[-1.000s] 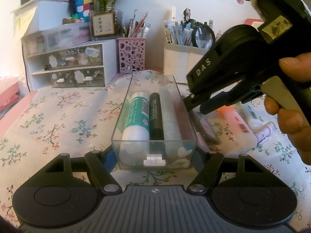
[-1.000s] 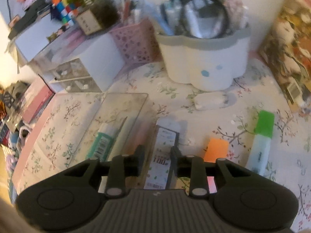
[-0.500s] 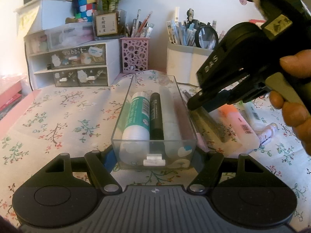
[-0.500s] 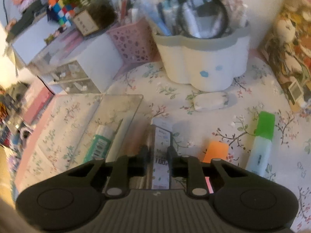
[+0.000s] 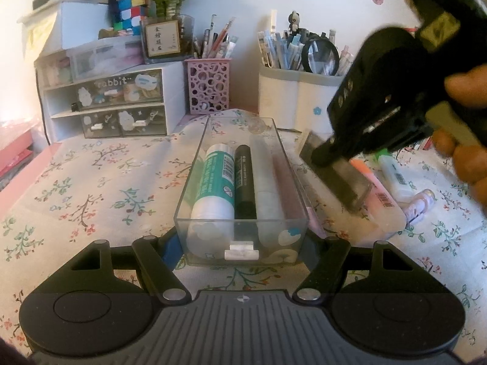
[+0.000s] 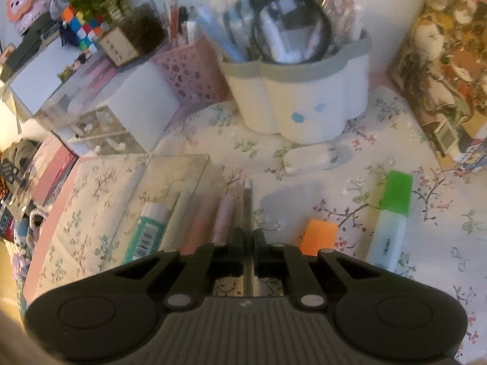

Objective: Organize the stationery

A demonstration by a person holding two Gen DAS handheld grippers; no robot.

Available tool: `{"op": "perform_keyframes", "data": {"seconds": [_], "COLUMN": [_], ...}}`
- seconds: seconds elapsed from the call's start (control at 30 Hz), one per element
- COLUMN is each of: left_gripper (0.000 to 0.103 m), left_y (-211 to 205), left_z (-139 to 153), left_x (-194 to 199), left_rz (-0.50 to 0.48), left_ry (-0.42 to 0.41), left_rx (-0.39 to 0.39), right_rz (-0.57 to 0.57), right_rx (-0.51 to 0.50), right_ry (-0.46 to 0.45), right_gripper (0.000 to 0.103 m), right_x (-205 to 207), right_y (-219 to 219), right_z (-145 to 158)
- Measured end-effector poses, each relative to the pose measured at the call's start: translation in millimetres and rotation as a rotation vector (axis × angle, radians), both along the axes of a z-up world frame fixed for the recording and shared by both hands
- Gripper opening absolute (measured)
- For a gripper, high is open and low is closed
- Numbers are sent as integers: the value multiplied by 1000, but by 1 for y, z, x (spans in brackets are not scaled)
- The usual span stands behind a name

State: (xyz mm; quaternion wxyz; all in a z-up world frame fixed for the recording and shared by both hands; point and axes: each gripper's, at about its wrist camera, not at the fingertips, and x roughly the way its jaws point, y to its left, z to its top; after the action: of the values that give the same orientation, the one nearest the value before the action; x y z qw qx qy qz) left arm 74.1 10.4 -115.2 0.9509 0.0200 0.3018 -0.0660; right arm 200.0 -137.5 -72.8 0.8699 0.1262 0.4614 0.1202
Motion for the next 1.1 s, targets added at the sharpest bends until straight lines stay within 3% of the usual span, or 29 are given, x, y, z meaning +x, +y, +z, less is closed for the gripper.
{"op": "perform_keyframes", "data": {"seconds": [0.27,0.5,0.7,1.1], "left_gripper": [72,72,72,72], "left_y": [-7,-23,-27,-25], "left_z": [0,1,1,1], "left_x": [-1,-7,-8,-6], "left_rz": [8,18,21,20], "left_ry": [-7,-40,-54,-49], "left_rx": [45,152,189,179], "right_rz": [-75,-86,-64,-26], "right_rx": [120,154,109,0], "right_ry": [-3,15,52,82], "right_gripper": [0,0,0,1], "right_x": [-8,-7,3,6], "right_y": [-4,11,26,44], "right_z": [27,41,37,30]}}
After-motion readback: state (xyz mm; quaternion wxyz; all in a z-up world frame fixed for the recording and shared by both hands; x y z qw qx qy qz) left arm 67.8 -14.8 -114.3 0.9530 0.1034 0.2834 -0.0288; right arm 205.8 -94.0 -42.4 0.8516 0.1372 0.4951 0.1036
